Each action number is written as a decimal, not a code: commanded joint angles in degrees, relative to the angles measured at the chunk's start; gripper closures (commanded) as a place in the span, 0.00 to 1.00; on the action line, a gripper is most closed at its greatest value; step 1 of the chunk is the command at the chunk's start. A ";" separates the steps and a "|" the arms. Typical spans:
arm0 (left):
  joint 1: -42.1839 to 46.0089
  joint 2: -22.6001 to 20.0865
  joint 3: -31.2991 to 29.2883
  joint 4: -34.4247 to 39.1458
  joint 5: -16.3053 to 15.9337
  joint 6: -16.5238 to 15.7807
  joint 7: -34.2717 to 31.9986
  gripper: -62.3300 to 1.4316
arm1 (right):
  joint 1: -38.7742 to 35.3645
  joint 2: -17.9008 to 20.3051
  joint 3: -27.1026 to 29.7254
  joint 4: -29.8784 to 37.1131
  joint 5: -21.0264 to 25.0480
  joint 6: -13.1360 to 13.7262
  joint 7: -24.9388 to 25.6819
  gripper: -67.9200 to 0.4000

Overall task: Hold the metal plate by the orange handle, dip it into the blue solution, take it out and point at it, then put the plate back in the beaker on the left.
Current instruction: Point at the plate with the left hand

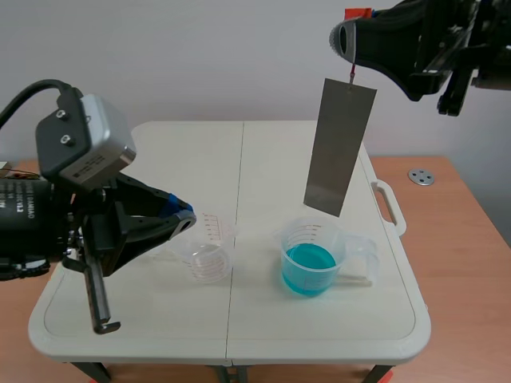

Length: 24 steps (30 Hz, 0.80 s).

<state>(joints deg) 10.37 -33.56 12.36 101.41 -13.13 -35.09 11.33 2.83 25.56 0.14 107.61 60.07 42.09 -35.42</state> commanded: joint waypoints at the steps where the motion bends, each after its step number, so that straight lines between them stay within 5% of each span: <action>1: -2.16 2.25 0.74 -1.29 0.74 1.51 -0.76 0.90 | 0.68 0.76 0.28 0.42 0.87 0.63 1.09 0.98; 11: -12.85 11.32 8.02 -12.72 10.08 3.04 -0.76 0.90 | 0.68 0.74 0.28 0.42 0.81 0.63 1.01 0.98; 24: -20.98 17.55 15.80 -22.84 12.41 4.35 -0.81 0.90 | 0.68 0.74 0.28 0.42 0.79 0.63 0.81 0.98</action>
<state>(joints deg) -9.91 -16.27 28.21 77.89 -0.21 -31.09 11.33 2.83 25.56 0.14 107.61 60.05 42.06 -35.46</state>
